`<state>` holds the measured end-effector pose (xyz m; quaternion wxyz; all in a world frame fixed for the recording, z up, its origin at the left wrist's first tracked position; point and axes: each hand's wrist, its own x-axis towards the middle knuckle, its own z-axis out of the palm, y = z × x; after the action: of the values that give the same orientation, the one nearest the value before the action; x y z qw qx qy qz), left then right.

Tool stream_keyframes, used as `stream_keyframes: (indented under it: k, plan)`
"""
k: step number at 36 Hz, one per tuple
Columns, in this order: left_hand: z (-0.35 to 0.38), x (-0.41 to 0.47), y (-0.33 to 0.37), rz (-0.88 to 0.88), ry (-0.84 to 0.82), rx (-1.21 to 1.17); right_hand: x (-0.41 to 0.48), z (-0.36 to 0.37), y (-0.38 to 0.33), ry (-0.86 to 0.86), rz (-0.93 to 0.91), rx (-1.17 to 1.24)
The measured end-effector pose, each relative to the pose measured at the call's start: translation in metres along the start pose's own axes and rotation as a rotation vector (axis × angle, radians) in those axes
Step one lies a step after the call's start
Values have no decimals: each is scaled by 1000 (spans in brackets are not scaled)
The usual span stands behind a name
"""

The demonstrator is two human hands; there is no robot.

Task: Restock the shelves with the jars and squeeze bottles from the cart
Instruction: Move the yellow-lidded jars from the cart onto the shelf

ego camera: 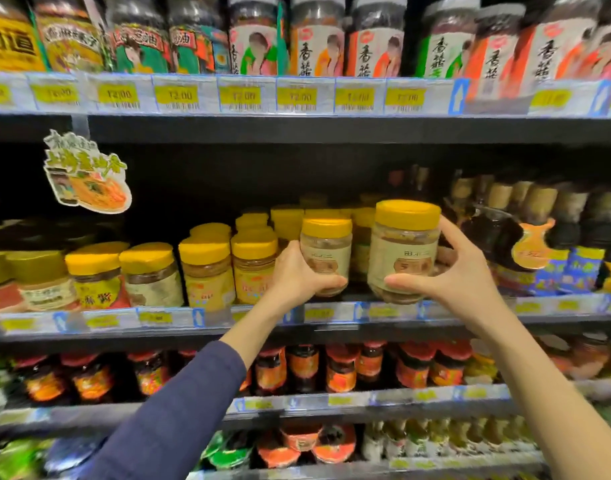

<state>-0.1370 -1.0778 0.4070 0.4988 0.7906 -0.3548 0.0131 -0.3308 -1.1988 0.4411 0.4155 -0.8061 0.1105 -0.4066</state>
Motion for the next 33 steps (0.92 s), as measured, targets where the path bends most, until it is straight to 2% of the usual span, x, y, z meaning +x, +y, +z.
stream_keyframes:
  k: [10,19,25,33]
  plan:
    - [19,1,-8,-140,-11,154,14,-13,22,-95,-24,48]
    - [12,-2,-10,-175,-24,260,15,-9,30,-133,-17,80]
    - [5,-8,-4,-229,-8,396,18,-1,32,-155,-44,81]
    - [4,-14,10,-219,0,564,18,5,36,-176,-41,92]
